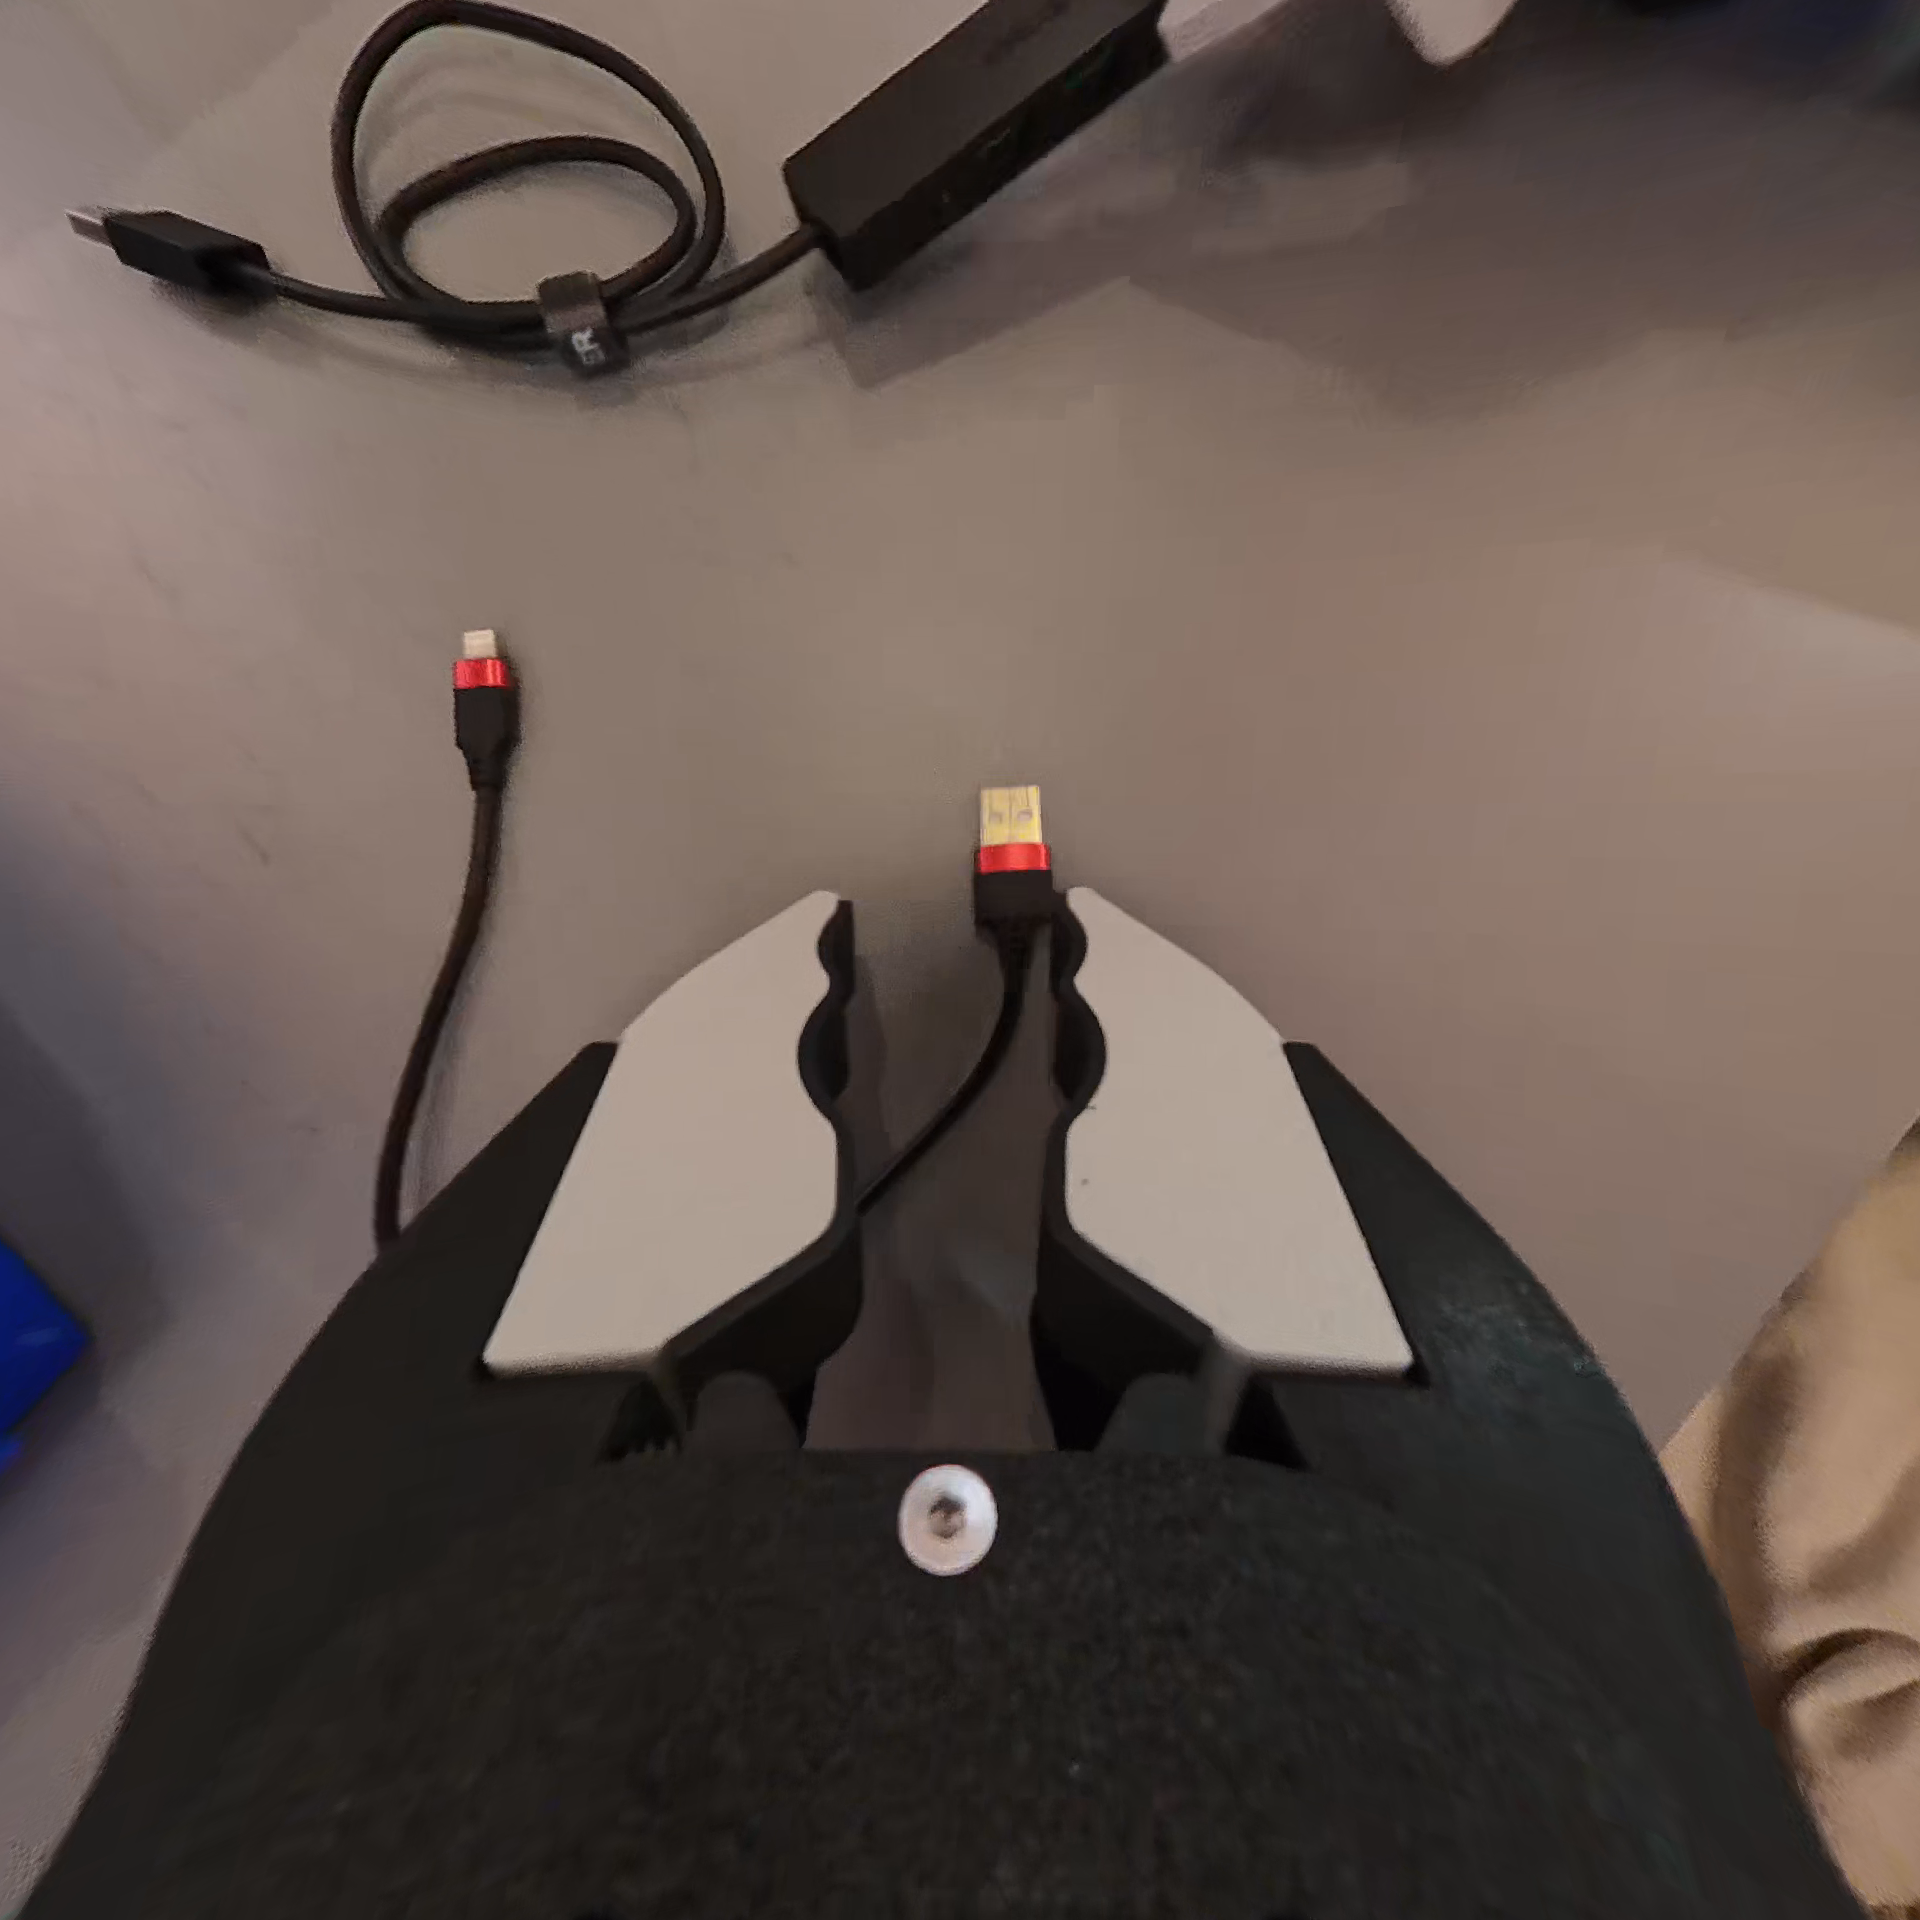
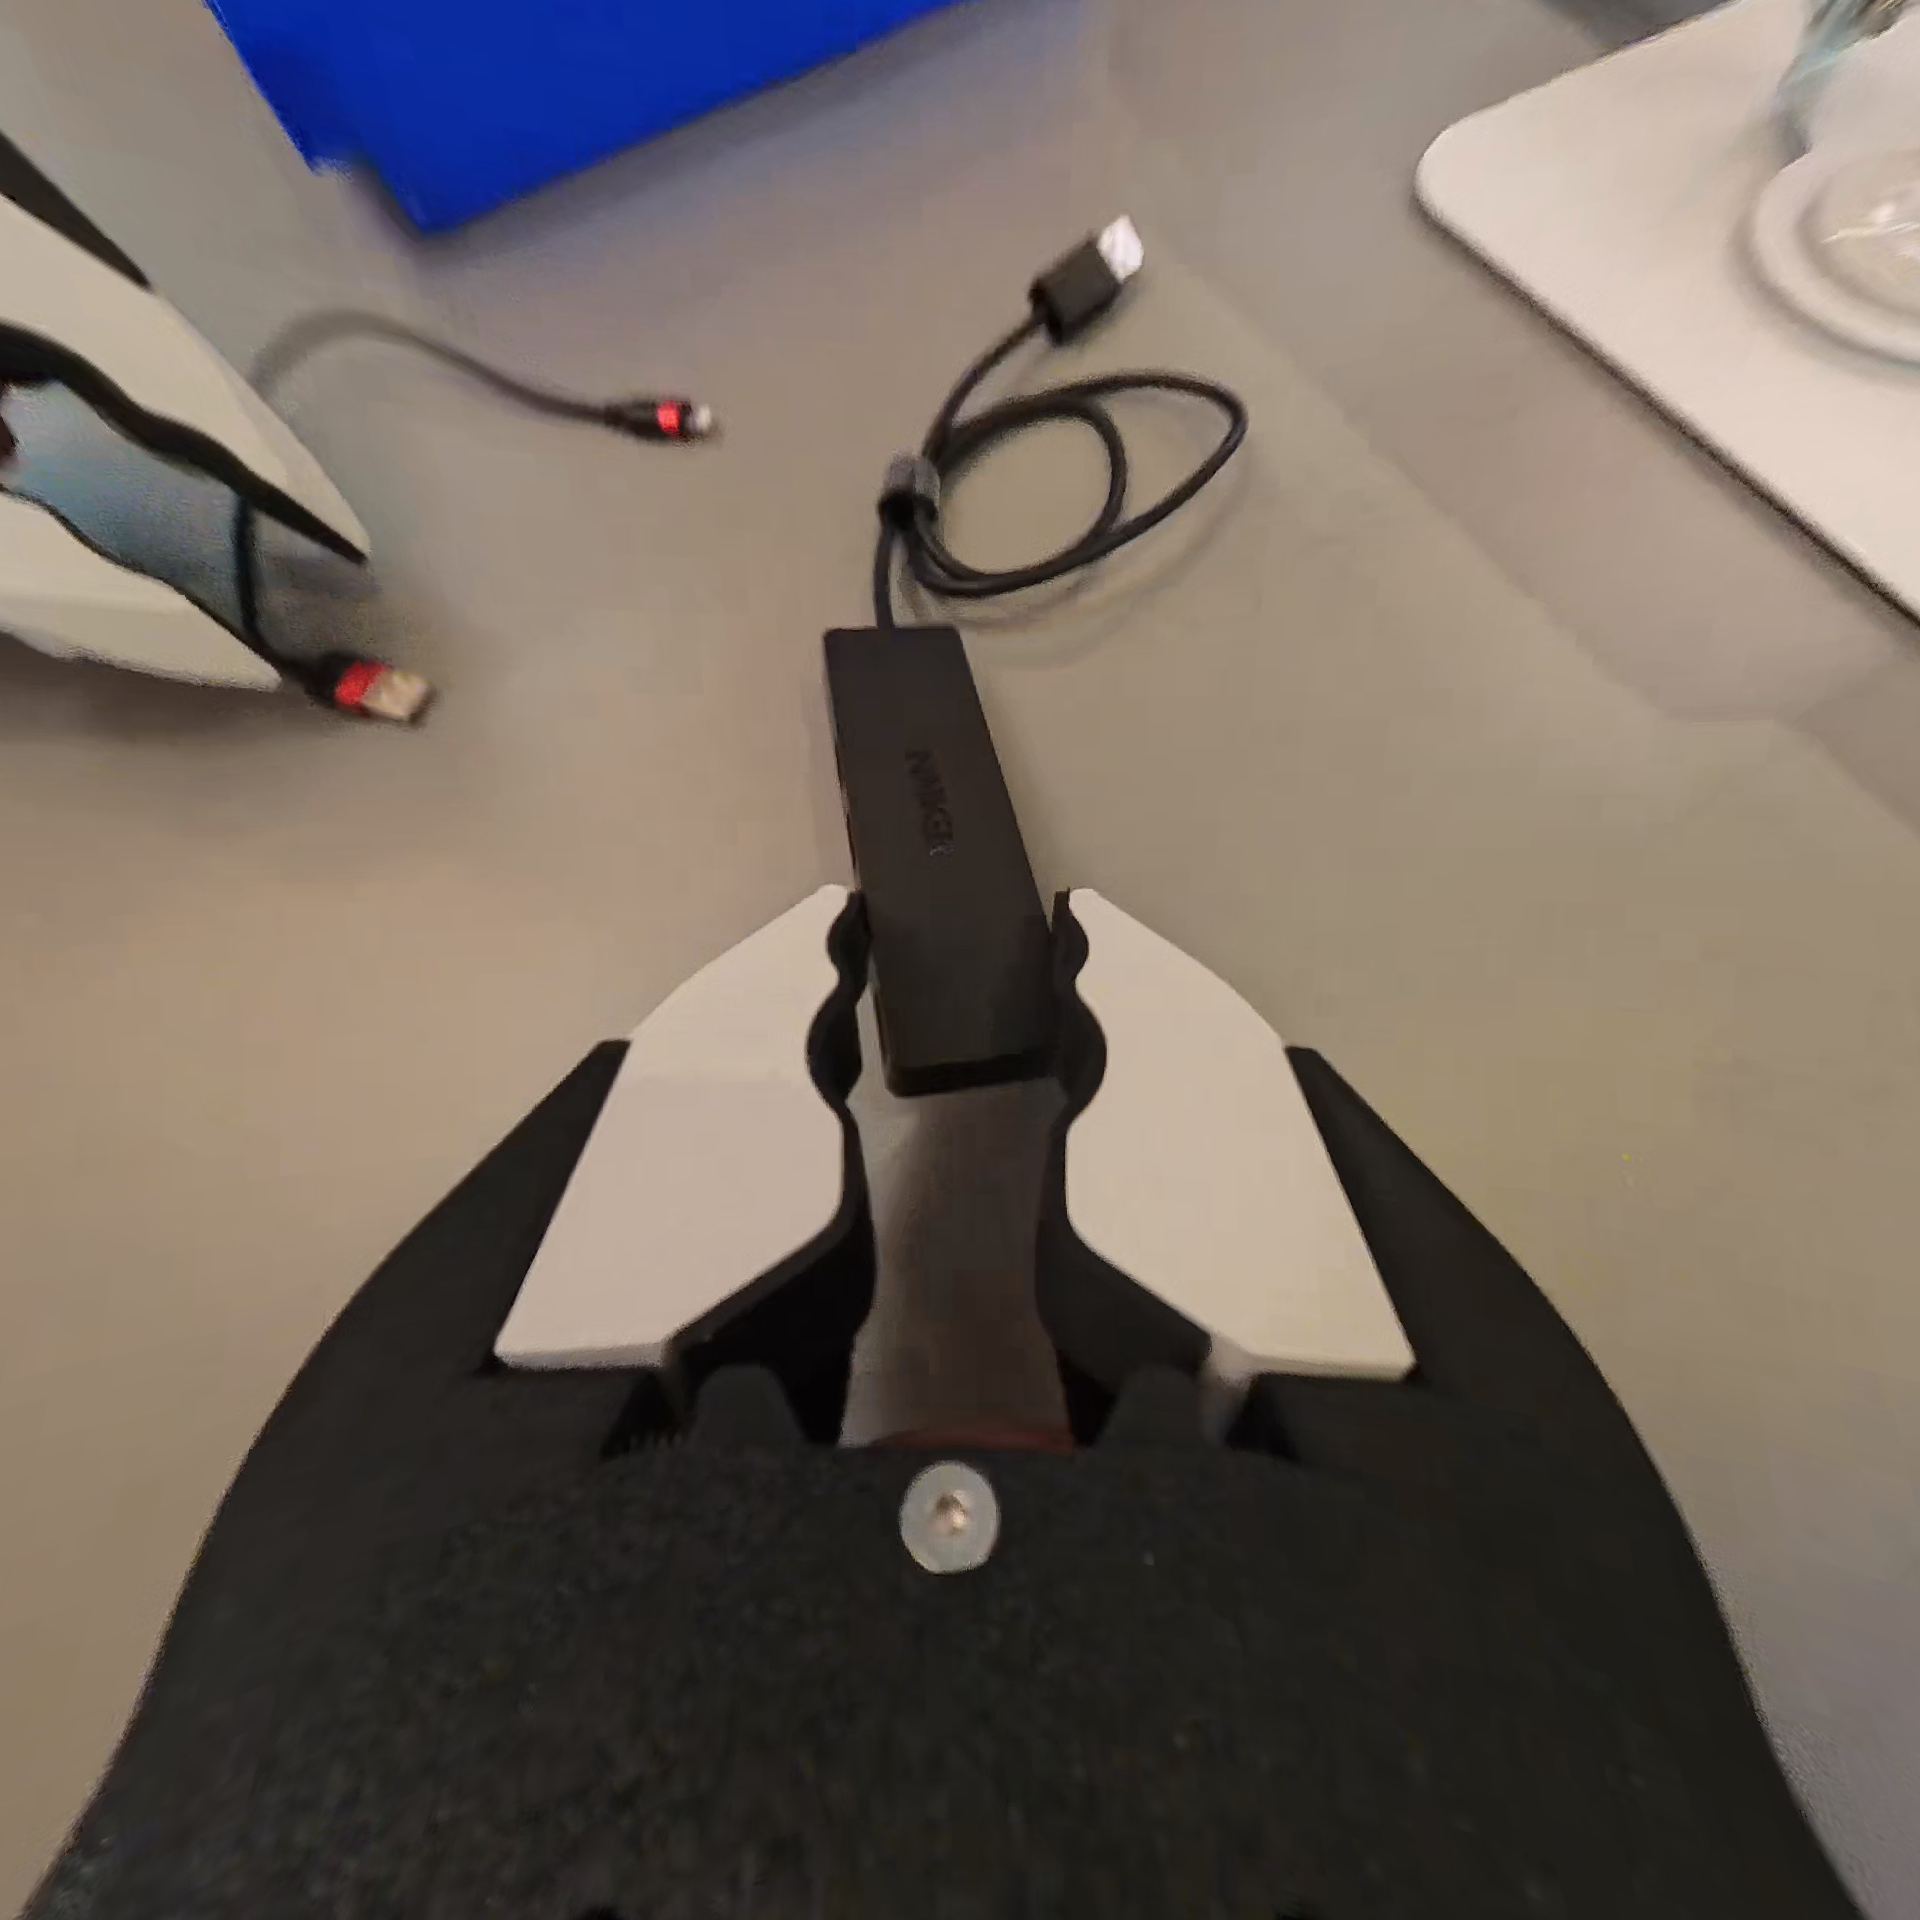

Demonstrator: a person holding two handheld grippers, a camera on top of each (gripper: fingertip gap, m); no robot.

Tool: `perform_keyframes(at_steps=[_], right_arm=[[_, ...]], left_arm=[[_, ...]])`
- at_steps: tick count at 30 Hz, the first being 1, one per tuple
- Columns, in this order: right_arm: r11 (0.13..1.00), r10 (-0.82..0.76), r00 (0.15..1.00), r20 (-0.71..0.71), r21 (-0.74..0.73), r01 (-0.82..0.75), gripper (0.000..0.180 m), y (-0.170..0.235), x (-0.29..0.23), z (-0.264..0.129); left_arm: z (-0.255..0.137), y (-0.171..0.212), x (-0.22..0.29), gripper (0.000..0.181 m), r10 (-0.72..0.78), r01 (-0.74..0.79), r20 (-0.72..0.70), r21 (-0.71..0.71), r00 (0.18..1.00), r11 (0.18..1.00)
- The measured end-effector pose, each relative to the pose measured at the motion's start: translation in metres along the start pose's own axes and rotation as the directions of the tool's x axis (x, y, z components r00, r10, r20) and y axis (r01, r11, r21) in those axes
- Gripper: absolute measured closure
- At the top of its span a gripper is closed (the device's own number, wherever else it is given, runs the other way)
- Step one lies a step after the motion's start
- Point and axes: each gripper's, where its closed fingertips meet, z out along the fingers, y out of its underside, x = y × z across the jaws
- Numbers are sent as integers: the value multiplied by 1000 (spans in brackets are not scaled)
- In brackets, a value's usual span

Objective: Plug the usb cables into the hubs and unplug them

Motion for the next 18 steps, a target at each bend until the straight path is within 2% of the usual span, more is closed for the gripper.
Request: perform_keyframes(at_steps=[3, 6, 9, 13, 18], right_arm=[[990, 68, 997, -24, 124, -64, 147, -14, -5, -18], [980, 112, 993, -29, 166, -106, 147, -12, -11, -26], [984, 135, 989, -57, 122, -127, 147, 1, -18, -28], [988, 143, 986, -84, -52, -148, 147, 36, -33, -23], [981, 122, 988, -93, -143, -135, 147, 52, -49, -24]], left_arm=[[-4, -14, 2, 137, -50, 51, -17, 57, 999, 997], [-8, -28, 10, 136, -92, 99, -74, 99, 993, 990], [-4, -28, 15, 137, -97, 105, -85, 93, 992, 990], [2, -17, 15, 137, -48, 50, -45, 57, 998, 997], [1, -18, 15, 138, -45, 49, -54, 67, 998, 997]])
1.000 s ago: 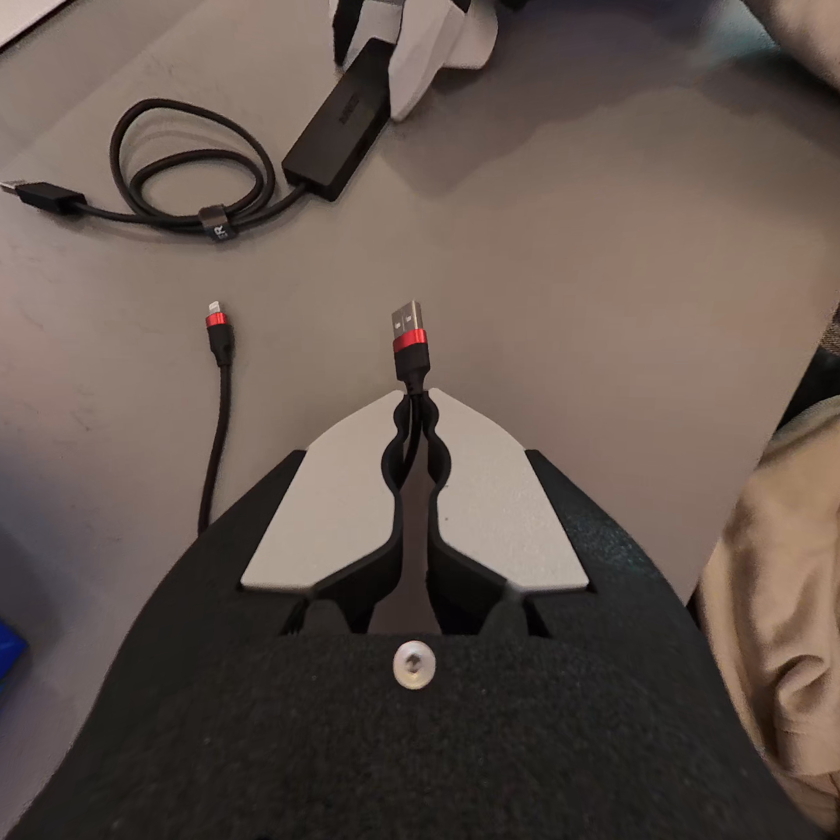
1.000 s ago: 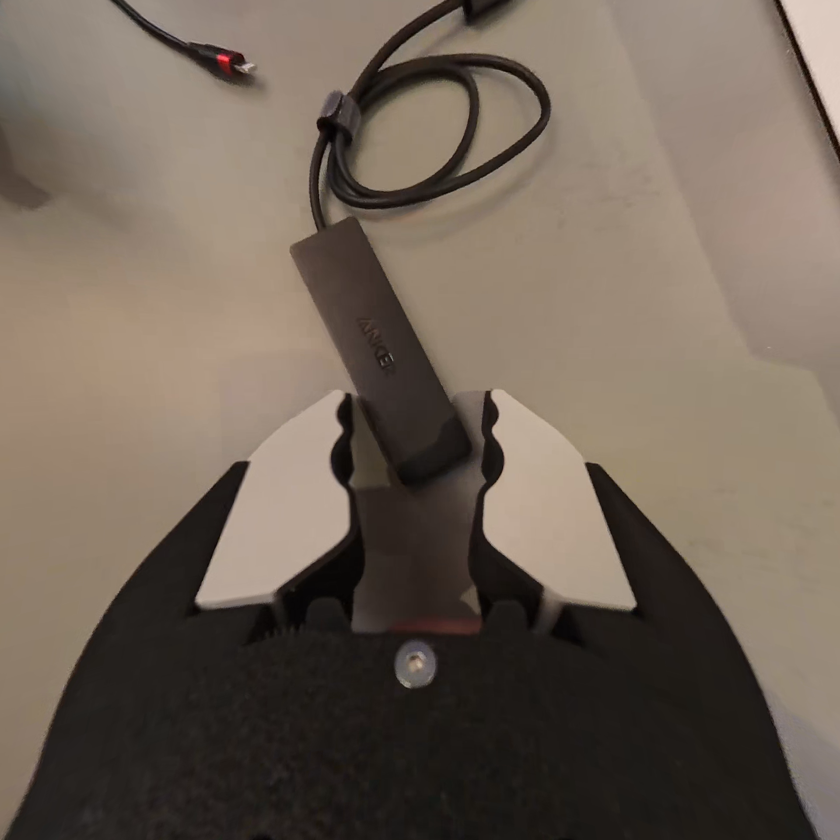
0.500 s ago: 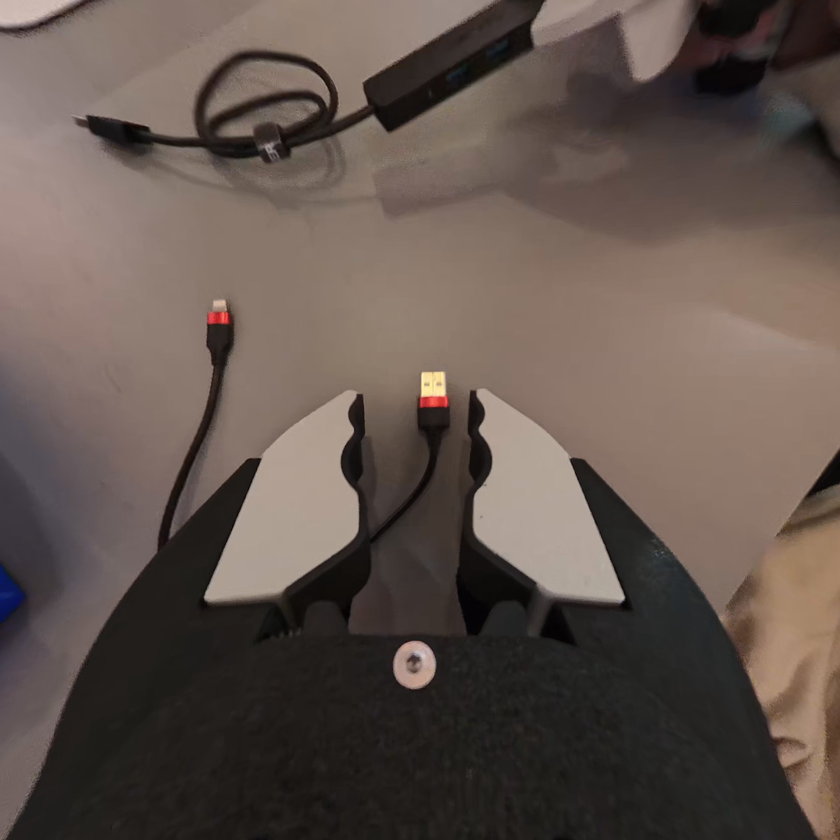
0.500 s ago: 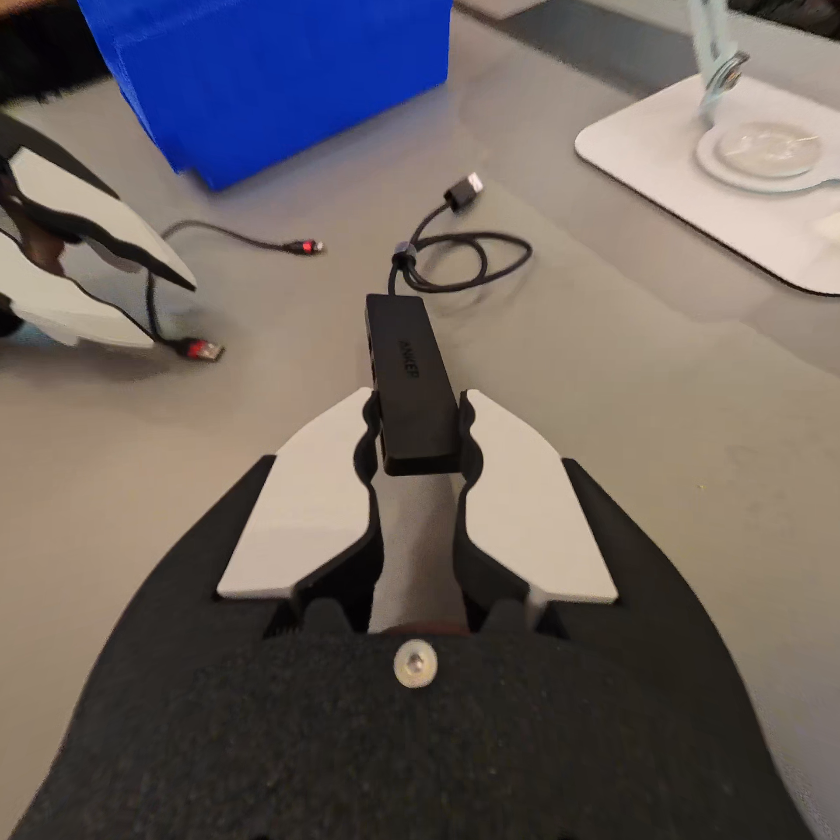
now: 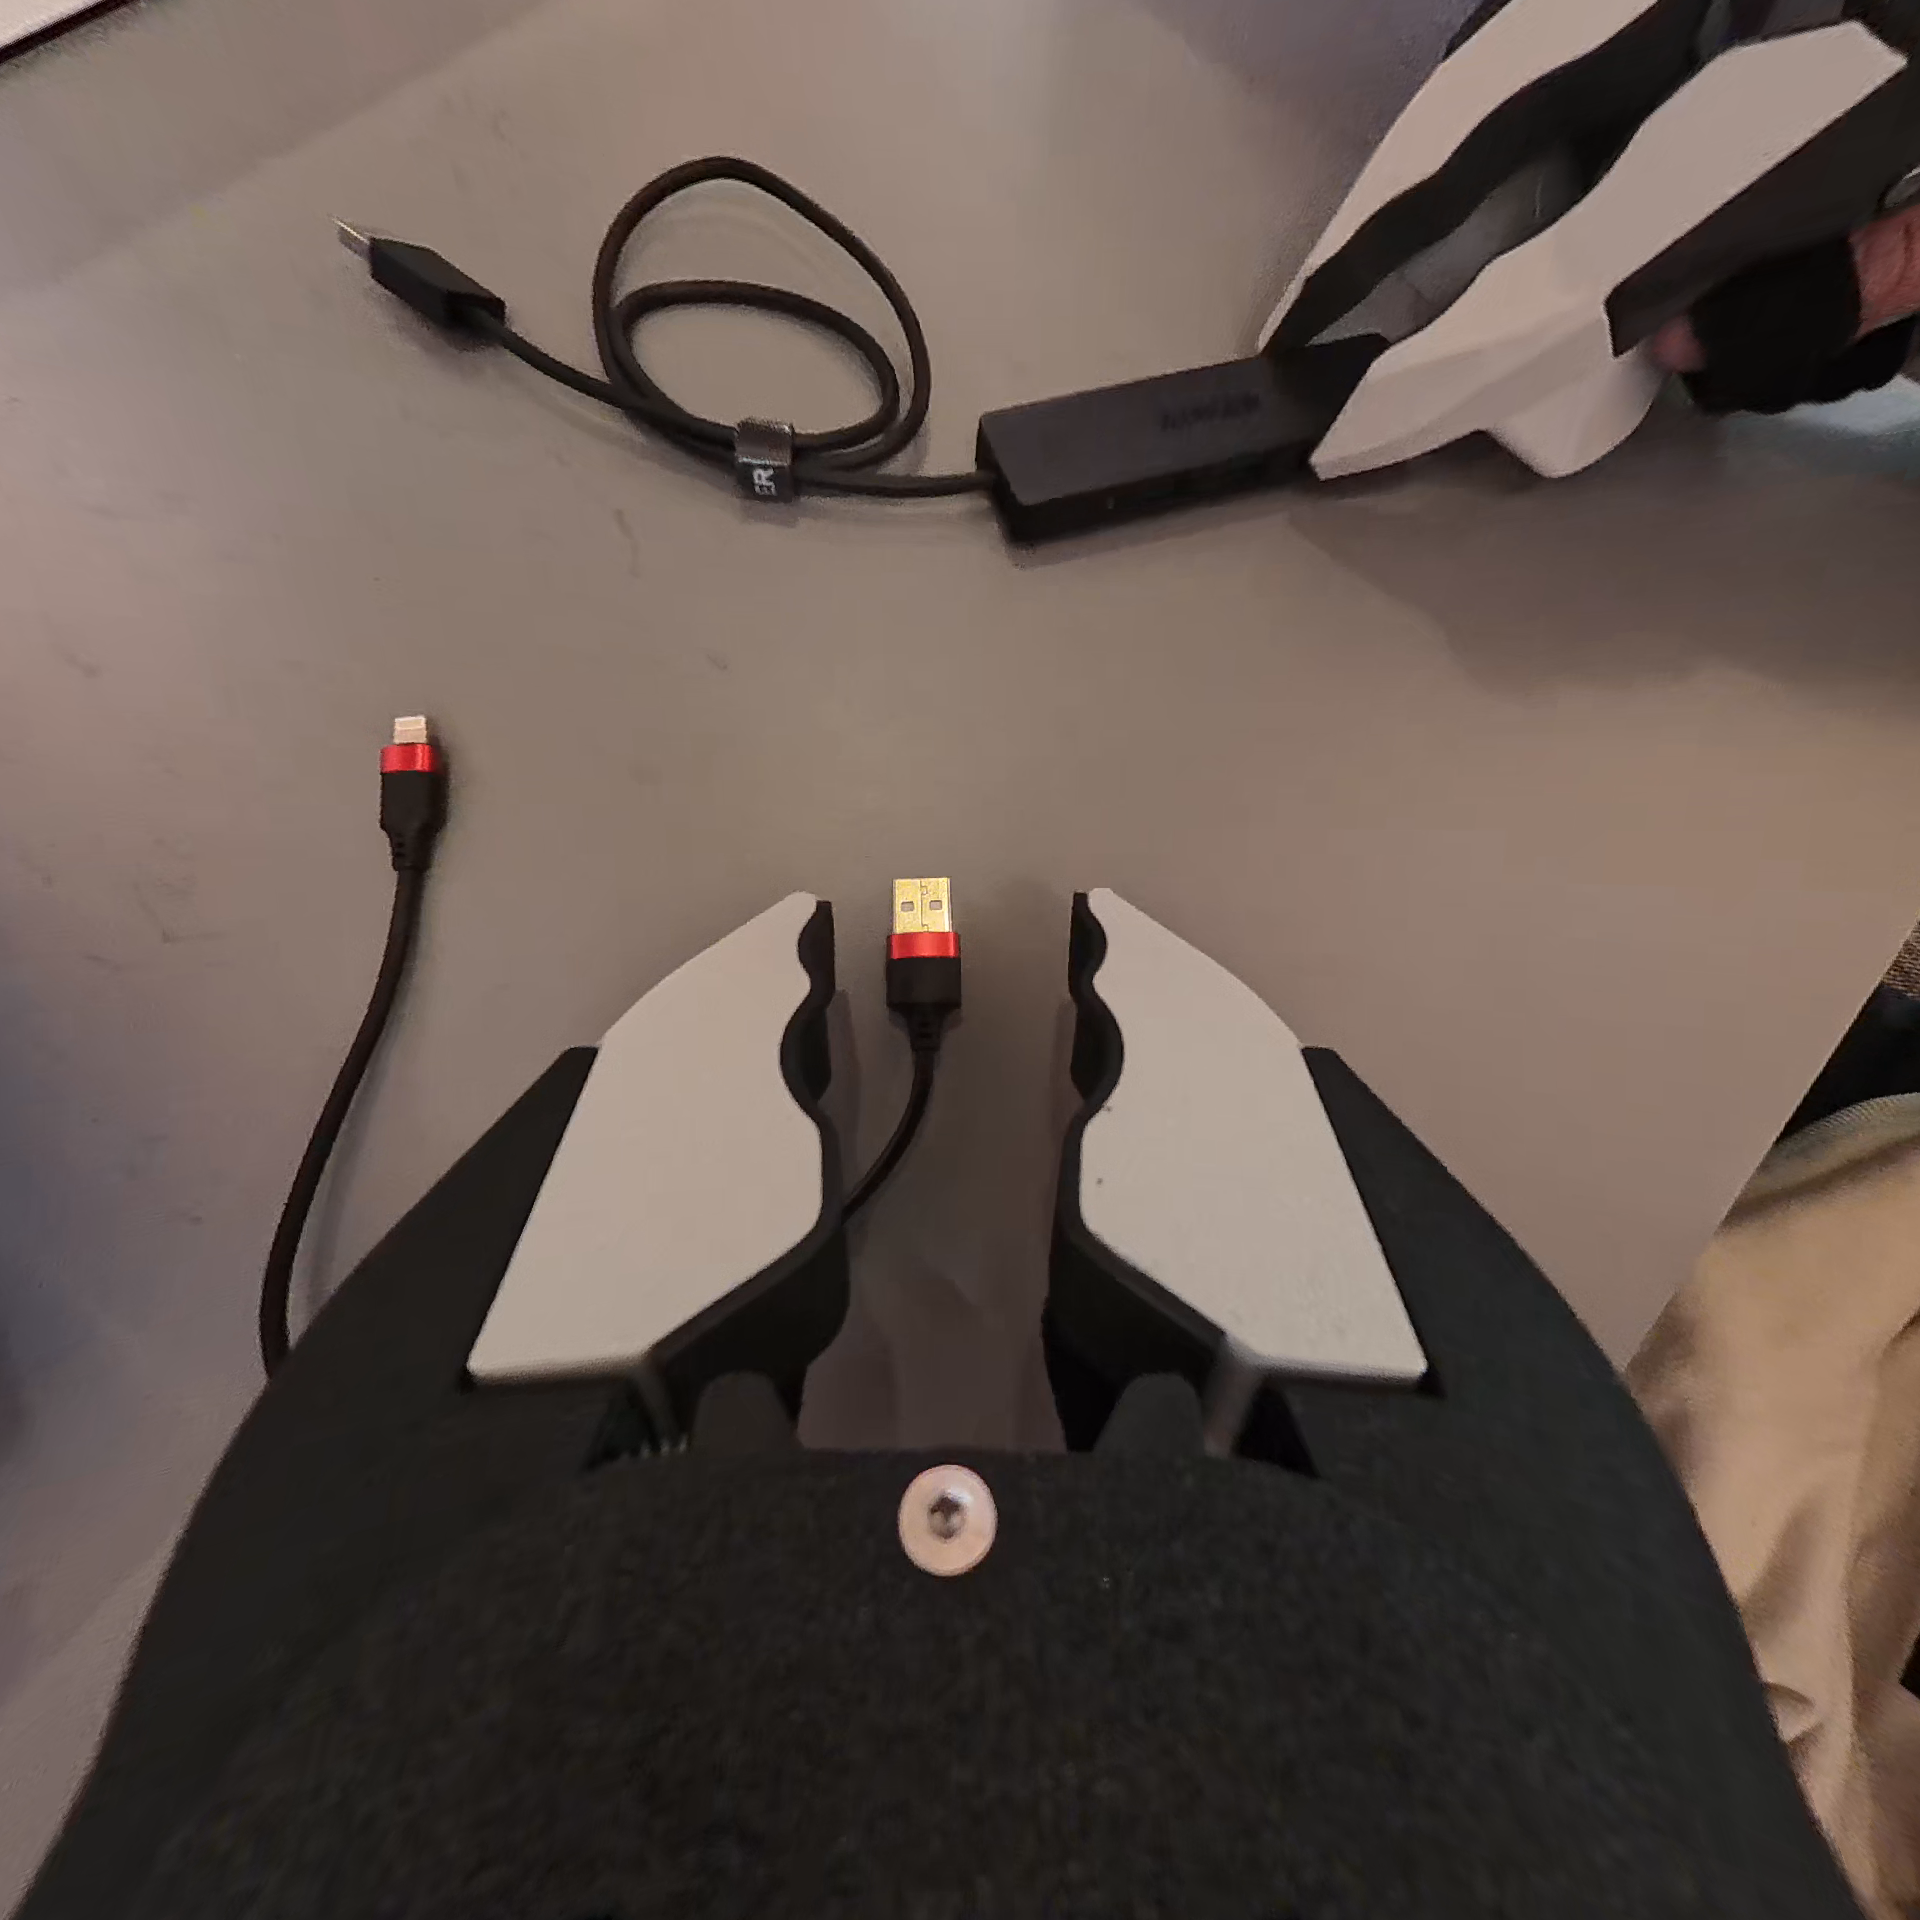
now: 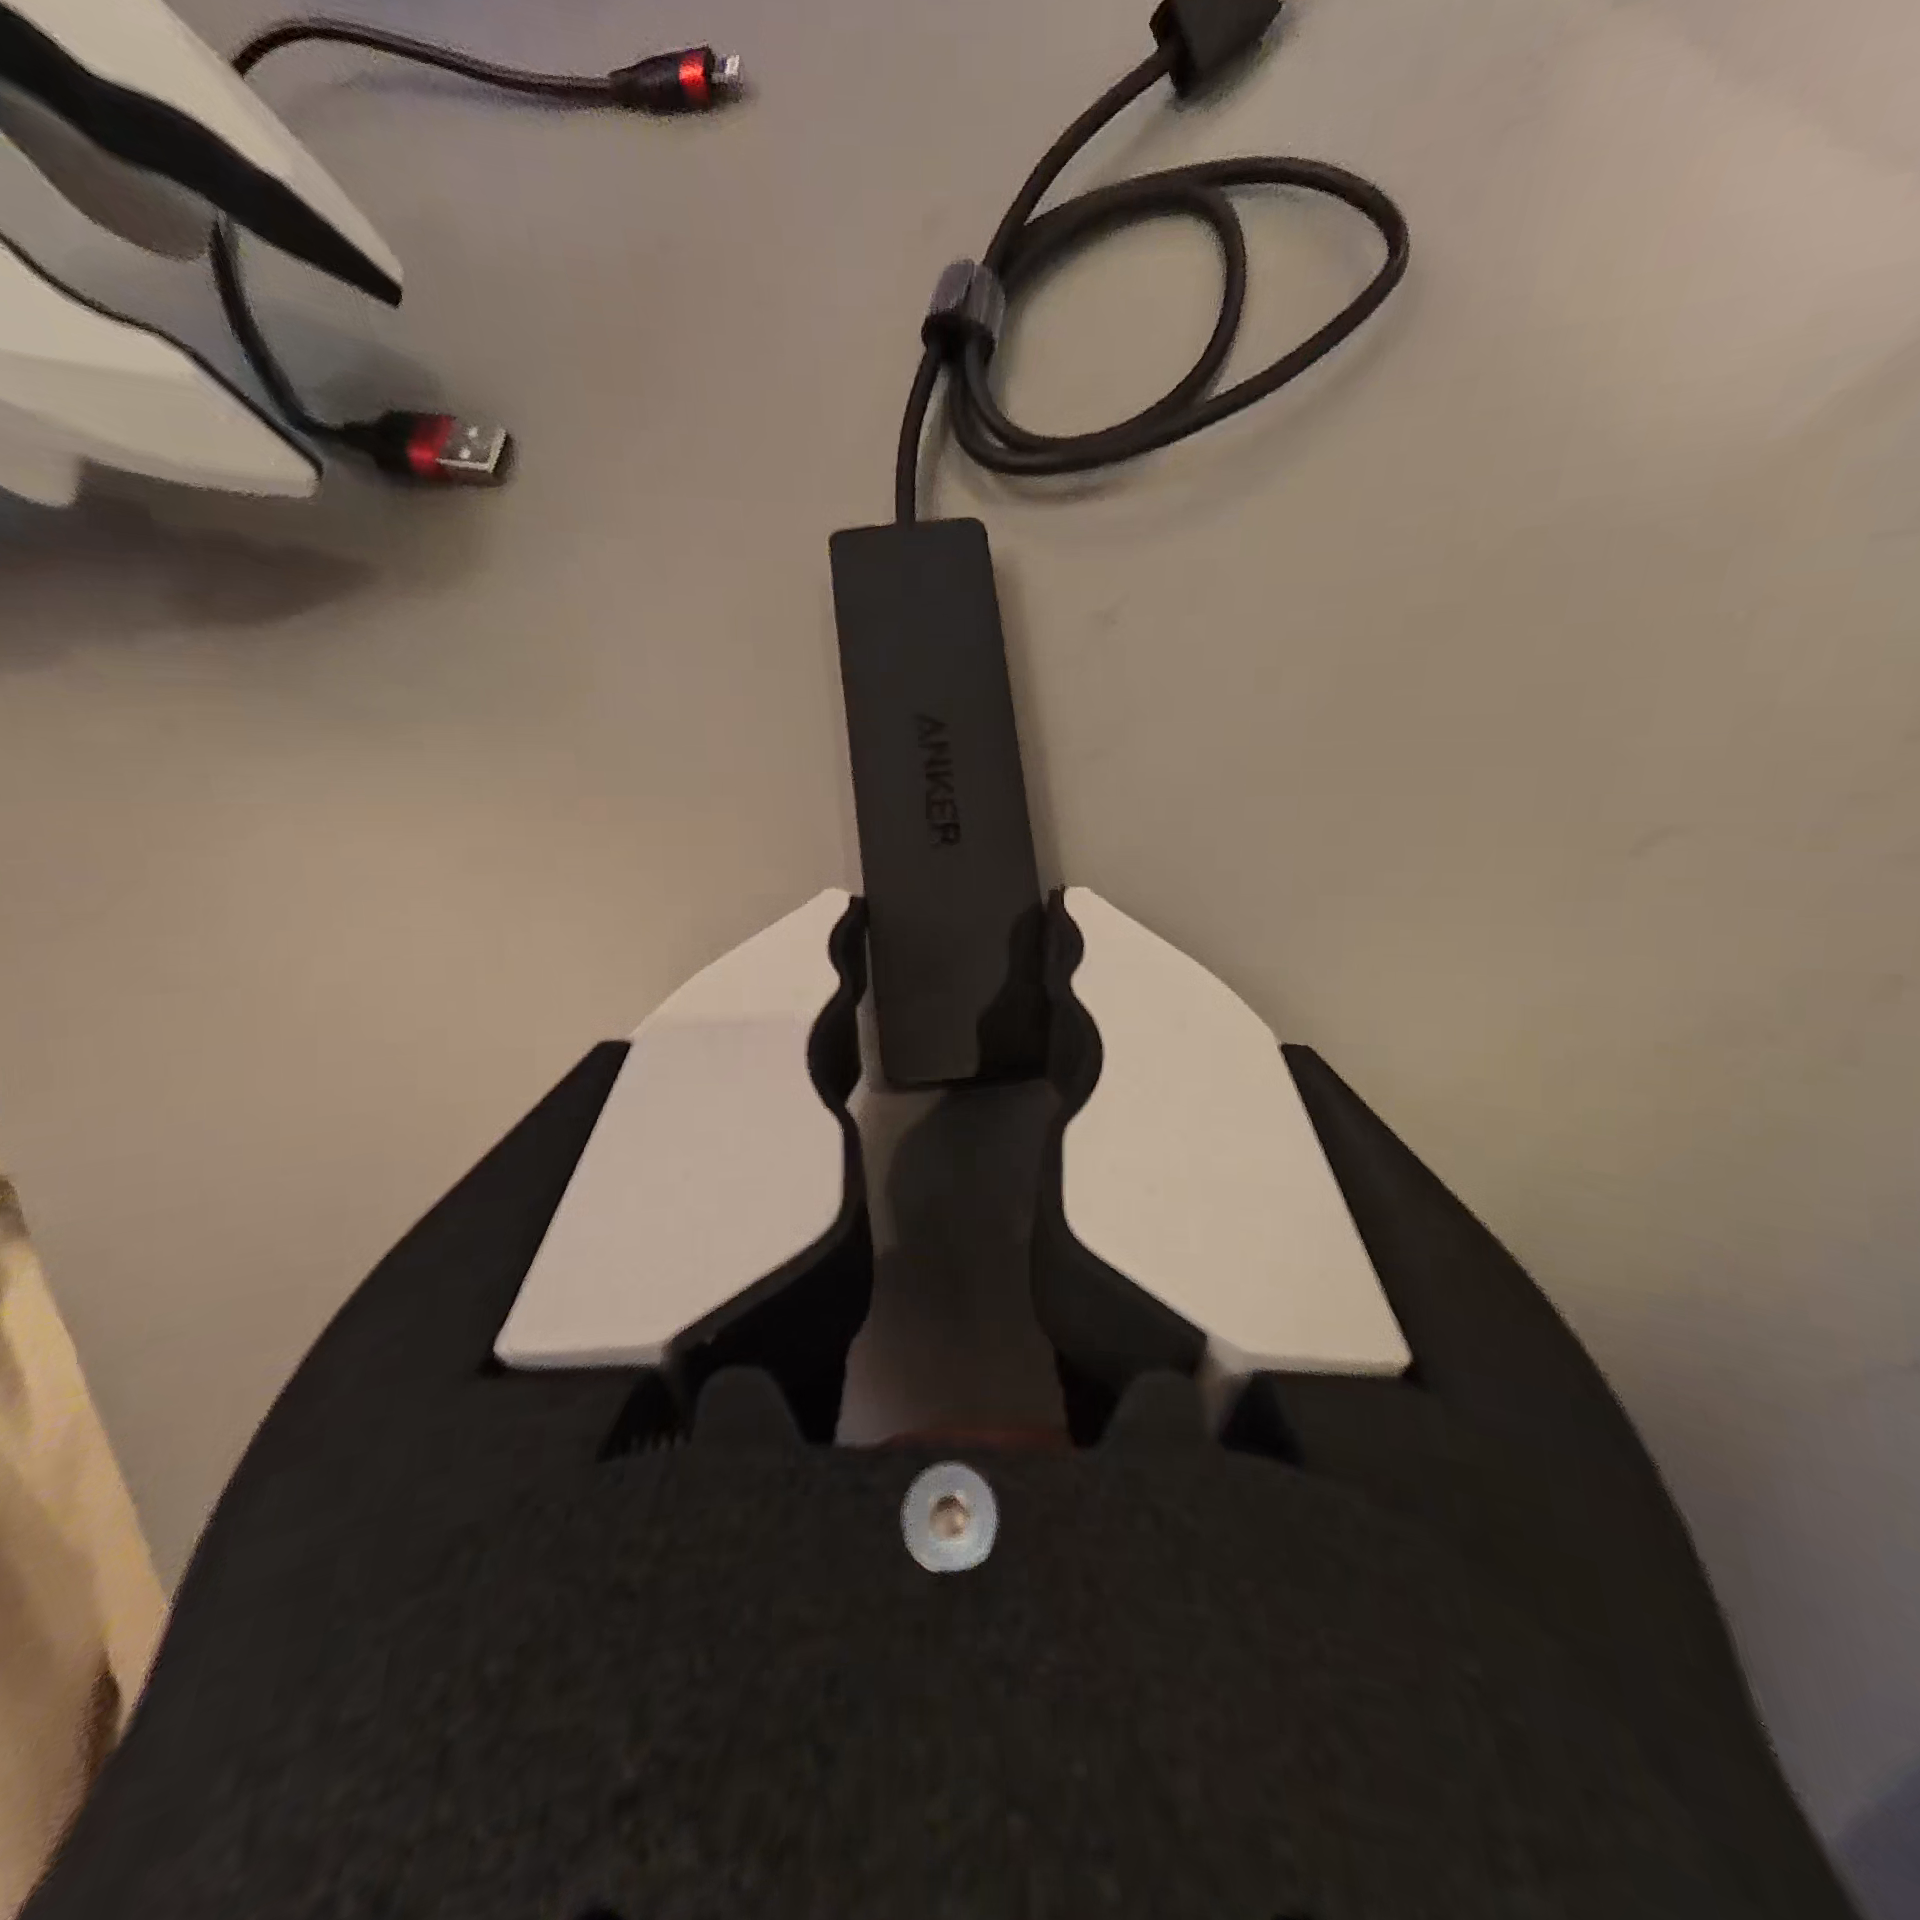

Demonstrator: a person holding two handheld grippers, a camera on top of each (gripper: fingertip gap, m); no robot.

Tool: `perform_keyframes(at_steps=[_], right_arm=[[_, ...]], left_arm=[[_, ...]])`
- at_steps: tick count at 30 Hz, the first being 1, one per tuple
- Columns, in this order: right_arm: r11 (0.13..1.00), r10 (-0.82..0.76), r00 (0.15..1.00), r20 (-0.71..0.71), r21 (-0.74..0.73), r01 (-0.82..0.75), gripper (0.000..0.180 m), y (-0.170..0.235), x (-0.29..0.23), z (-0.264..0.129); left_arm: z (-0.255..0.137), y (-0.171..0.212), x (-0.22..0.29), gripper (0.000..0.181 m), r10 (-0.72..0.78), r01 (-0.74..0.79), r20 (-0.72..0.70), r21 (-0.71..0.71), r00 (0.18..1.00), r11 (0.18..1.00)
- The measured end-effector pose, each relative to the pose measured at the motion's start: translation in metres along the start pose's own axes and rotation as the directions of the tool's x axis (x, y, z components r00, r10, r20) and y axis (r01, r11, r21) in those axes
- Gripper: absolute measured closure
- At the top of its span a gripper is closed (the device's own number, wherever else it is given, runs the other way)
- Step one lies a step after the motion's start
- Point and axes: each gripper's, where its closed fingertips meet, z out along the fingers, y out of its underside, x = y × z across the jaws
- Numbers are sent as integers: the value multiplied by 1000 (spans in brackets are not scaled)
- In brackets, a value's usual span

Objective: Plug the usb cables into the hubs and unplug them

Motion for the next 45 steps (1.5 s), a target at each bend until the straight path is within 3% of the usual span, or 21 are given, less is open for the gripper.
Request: perform_keyframes(at_steps=[6, 10, 15, 18, 21, 23, 26, 30, 33, 36, 39, 45], right_arm=[[980, -124, 991, 39, -151, 129, 111, -24, 1, -9], [904, -239, 970, 50, -352, 241, 119, -42, 3, 13], [810, -303, 950, 82, -503, 301, 124, -45, -1, 38], [795, -293, 951, 93, -529, 297, 127, -38, -3, 47], [828, -247, 965, 84, -499, 255, 147, -37, -2, 47], [836, -245, 965, 88, -486, 257, 147, -35, -2, 44], [896, -211, 973, 89, -381, 229, 147, -37, -4, 44], [983, -141, 985, 96, -105, 150, 147, -62, -8, 31], [994, -46, 988, 150, 104, 30, 147, -82, -11, 13], [948, 9, 984, 177, 312, -65, 147, -99, -4, -7], [841, 2, 974, 225, 527, -123, 147, -113, -2, -31], [708, -66, 971, 231, 696, -117, 147, -122, -2, -54]], left_arm=[[-2, 1, -2, 138, -5, 5, -1, -2, 1000, 1000], [-2, 1, -2, 139, 2, -2, 3, -10, 1000, 1000], [-2, 5, 0, 139, 15, -15, 1, -31, 1000, 999], [-2, 8, 2, 139, 20, -20, -2, -36, 1000, 999], [-1, 11, 2, 139, 24, -24, 2, -44, 1000, 999], [-1, 12, 2, 139, 29, -29, 2, -47, 1000, 998], [-1, 9, 4, 139, 36, -36, 4, -38, 999, 999], [0, 5, 5, 140, 37, -36, 8, -30, 999, 999], [2, 4, 5, 140, 32, -32, 8, -29, 999, 999], [3, 3, 5, 140, 37, -37, 12, -26, 999, 999], [3, 0, 6, 140, 48, -48, 16, -18, 999, 999], [3, -14, 11, 141, 63, -63, 7, 33, 998, 997]])
